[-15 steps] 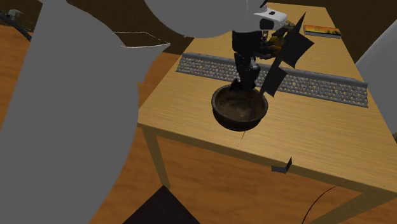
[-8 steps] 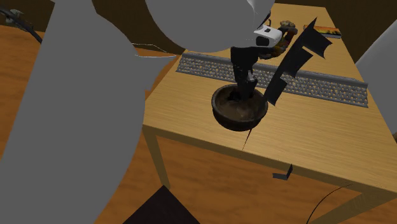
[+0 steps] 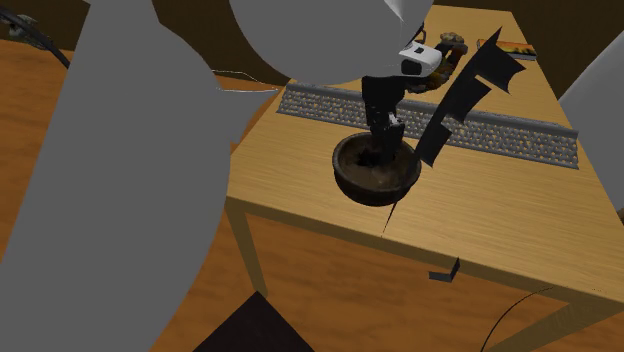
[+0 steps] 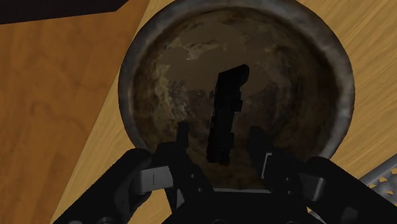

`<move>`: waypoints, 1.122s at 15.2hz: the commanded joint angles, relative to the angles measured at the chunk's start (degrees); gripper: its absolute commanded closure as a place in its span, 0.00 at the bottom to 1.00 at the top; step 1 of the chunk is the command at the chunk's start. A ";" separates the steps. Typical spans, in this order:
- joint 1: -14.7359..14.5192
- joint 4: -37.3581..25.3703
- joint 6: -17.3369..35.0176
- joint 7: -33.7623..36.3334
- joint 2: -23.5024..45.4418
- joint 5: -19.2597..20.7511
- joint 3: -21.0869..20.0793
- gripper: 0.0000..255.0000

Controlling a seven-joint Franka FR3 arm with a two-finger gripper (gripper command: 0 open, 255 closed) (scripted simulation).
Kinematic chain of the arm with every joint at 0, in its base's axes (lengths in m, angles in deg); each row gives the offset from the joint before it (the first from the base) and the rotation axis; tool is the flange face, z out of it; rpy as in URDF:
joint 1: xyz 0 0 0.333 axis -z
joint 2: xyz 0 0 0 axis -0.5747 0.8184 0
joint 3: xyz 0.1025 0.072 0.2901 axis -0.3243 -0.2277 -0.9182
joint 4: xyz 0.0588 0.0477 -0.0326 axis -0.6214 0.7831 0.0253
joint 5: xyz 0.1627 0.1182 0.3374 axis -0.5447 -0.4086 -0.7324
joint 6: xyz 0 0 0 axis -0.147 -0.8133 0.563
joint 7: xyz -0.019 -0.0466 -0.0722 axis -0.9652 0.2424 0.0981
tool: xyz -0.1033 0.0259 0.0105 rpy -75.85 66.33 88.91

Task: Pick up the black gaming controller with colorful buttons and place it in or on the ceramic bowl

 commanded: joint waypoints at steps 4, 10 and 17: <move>0.00 0.00 0.00 0.00 0.00 0.00 0.00 0.00; -1.11 -7.38 -7.27 -0.35 0.24 -0.30 -0.64 0.00; -1.11 -7.38 -7.27 -0.35 0.24 -0.30 -0.64 0.00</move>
